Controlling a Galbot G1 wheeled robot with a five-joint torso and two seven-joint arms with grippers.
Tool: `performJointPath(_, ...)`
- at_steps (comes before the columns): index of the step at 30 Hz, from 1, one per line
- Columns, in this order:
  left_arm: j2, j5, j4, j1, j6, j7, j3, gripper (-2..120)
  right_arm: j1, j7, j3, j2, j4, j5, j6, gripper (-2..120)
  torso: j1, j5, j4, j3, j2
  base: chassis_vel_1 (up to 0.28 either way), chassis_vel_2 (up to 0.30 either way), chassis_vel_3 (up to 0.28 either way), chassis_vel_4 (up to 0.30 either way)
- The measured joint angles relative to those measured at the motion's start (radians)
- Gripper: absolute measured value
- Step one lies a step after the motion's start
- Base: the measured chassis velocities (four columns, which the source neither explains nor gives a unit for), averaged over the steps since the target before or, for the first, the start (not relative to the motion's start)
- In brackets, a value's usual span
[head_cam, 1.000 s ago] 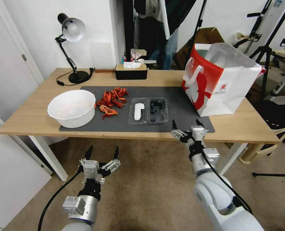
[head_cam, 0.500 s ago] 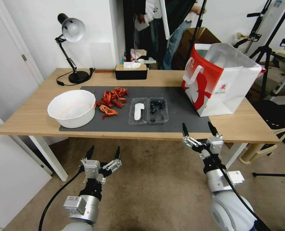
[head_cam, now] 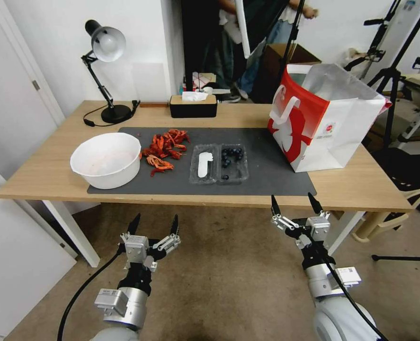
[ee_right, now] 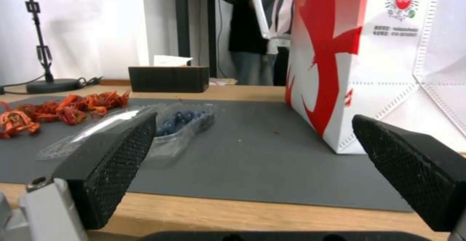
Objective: Close the takeout container lid, then place the container into the takeout bag.
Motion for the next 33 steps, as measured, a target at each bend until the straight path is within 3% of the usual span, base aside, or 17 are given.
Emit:
performJointPath(4,0.035,-0.074,0.024,-0.033,0.010,-0.021,0.015,100,0.010,0.002,-0.010,-0.013,-0.001,0.002,-0.006,100,0.000,-0.0001,0.0001,0.000,0.000,0.000,0.000,0.000,0.000)
performJointPath(6,0.063,-0.175,0.019,-0.054,0.025,-0.039,0.035,100,0.013,0.002,-0.012,-0.019,-0.001,0.003,-0.010,100,0.000,0.0000,-0.0001,0.000,0.000,0.000,0.000,0.000,0.000)
performJointPath(7,0.063,-0.175,0.019,-0.054,0.025,-0.039,0.035,100,0.013,0.002,-0.012,-0.019,-0.001,0.003,-0.010,100,0.000,0.0000,-0.0001,0.000,0.000,0.000,0.000,0.000,0.000)
performJointPath(10,0.106,-0.367,0.002,-0.106,0.051,-0.085,0.070,100,0.008,0.003,-0.012,-0.021,-0.001,0.001,-0.012,100,0.000,0.0000,0.0002,0.000,0.000,0.000,0.000,0.000,0.000)
performJointPath(11,0.106,-0.367,0.002,-0.106,0.051,-0.085,0.070,100,0.008,0.003,-0.012,-0.021,-0.001,0.001,-0.012,100,0.000,0.0000,0.0002,0.000,0.000,0.000,0.000,0.000,0.000)
performJointPath(13,0.138,-0.511,-0.011,-0.160,0.080,-0.144,0.097,100,-0.006,0.004,-0.011,-0.016,0.001,-0.007,-0.012,100,0.000,0.0000,-0.0002,0.000,0.000,0.000,0.000,0.000,0.000)
performJointPath(15,0.167,-0.633,-0.019,-0.227,0.093,-0.244,0.131,100,-0.015,0.005,-0.010,-0.010,0.002,-0.017,-0.012,100,0.000,-0.0001,-0.0001,0.000,0.000,0.000,0.000,0.000,0.000)
performJointPath(16,0.167,-0.633,-0.019,-0.227,0.093,-0.244,0.131,100,-0.015,0.005,-0.010,-0.010,0.002,-0.017,-0.012,100,0.000,-0.0001,-0.0001,0.000,0.000,0.000,0.000,0.000,0.000)
performJointPath(19,0.201,-0.799,-0.022,-0.328,0.112,-0.385,0.173,100,-0.024,0.007,-0.010,-0.002,0.003,-0.030,-0.012,100,0.000,0.0000,-0.0002,0.000,0.000,0.000,0.000,0.000,0.000)
performJointPath(28,0.207,-1.074,0.021,-0.504,0.132,-0.536,0.266,100,-0.046,0.012,-0.004,0.011,0.003,-0.050,-0.012,100,0.000,0.0001,0.0001,0.000,0.000,0.000,0.000,0.000,0.000)
performJointPath(33,0.203,-1.112,0.075,-0.588,0.111,-0.563,0.353,100,-0.053,0.013,-0.003,0.018,-0.004,-0.061,-0.011,100,0.000,0.0002,0.0000,0.000,0.000,0.000,0.000,0.000,0.000)
